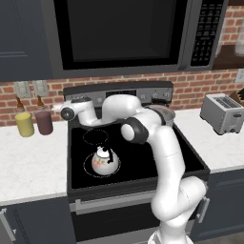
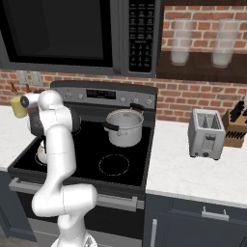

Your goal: Pick the kettle from the counter and place it on a stove burner. Then turn the burner on.

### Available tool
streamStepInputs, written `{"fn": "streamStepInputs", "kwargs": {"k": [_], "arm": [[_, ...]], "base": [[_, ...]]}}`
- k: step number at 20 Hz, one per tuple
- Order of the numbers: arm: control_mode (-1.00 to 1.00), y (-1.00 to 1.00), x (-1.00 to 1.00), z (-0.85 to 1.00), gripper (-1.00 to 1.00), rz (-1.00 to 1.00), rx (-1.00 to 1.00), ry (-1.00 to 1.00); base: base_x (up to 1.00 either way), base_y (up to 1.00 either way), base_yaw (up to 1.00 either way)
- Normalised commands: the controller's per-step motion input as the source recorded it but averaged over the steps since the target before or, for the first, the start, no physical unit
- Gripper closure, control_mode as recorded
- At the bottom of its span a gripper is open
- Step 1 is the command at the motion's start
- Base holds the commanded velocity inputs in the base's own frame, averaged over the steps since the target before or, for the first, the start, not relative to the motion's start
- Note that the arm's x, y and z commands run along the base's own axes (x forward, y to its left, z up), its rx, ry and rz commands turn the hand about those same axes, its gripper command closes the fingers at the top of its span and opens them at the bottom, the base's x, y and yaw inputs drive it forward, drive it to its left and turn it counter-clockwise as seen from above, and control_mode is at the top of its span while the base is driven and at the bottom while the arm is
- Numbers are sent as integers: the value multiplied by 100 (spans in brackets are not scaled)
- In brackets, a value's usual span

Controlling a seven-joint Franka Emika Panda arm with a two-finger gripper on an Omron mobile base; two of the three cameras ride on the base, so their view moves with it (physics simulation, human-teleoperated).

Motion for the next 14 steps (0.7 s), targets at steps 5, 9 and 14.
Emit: {"fn": "streamStepInputs", "kwargs": {"k": [5,9,14], "arm": [[-100,-1,0,-22,-100,0,0,0],[-100,0,0,-2,-100,0,0,0],[-100,-16,16,0,-100,0,0,0]], "base": [[0,0,0],[0,0,0],[0,0,0]]}}
